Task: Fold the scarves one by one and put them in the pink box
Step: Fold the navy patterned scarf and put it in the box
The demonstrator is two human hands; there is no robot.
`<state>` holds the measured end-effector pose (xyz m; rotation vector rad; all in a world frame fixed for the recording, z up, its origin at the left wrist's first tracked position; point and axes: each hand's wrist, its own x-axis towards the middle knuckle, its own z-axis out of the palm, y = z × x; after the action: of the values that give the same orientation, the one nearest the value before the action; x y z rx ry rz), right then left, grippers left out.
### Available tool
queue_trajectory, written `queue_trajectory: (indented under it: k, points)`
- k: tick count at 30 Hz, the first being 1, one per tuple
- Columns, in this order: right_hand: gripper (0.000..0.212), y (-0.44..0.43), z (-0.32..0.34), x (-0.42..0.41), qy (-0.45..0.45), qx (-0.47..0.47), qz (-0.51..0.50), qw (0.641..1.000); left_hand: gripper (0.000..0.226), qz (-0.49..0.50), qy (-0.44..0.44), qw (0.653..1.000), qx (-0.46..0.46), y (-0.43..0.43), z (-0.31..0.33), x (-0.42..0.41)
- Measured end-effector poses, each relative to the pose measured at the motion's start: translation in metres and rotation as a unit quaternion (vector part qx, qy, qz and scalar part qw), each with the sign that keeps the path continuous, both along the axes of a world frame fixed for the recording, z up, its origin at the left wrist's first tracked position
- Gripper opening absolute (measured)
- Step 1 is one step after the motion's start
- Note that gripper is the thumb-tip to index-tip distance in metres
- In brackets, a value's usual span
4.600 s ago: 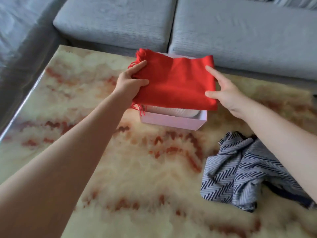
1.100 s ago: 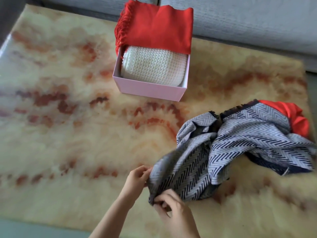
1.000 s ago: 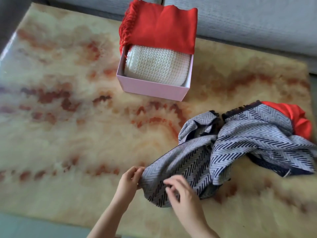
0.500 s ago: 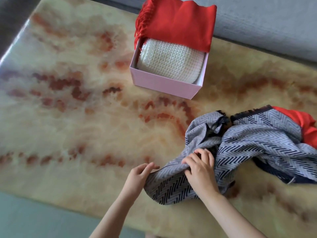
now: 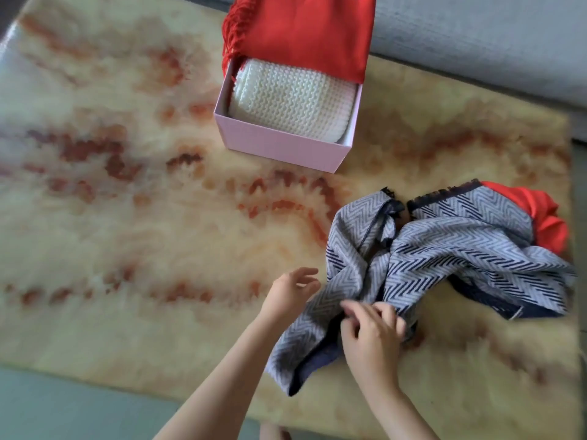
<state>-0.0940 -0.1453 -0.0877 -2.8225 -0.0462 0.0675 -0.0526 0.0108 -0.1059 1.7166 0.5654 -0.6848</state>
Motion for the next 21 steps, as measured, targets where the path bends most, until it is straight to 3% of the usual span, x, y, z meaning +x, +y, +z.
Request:
queue_trajectory:
  k: [2, 6, 11, 14, 17, 21]
  points:
    - [0.025, 0.007, 0.000, 0.027, -0.012, -0.020, -0.054, 0.998, 0.030, -0.001, 0.018, 0.999, -0.027, -0.006, 0.000, 0.007]
    - [0.052, 0.017, -0.010, 0.065, 0.084, -0.048, -0.126, 0.987, 0.037, 0.026, 0.069, 0.994, -0.078, -0.013, 0.001, 0.011]
    - [0.040, 0.014, -0.014, 0.077, 0.113, 0.008, -0.194, 0.974, 0.033, 0.060, 0.105, 0.983, -0.135, -0.012, 0.005, 0.006]
    - [0.009, 0.011, -0.005, 0.066, 0.056, 0.023, -0.139, 0.988, 0.029, 0.080, 0.098, 0.981, -0.146, -0.012, 0.003, 0.004]
    - [0.013, 0.007, 0.013, 0.040, -0.009, 0.078, -0.035, 0.996, 0.030, 0.080, 0.042, 0.993, -0.075, -0.014, -0.003, 0.011]
    - [0.018, -0.004, 0.038, 0.008, -0.041, 0.145, -0.007, 0.989, 0.037, 0.070, 0.001, 0.997, -0.039, -0.018, -0.004, 0.026]
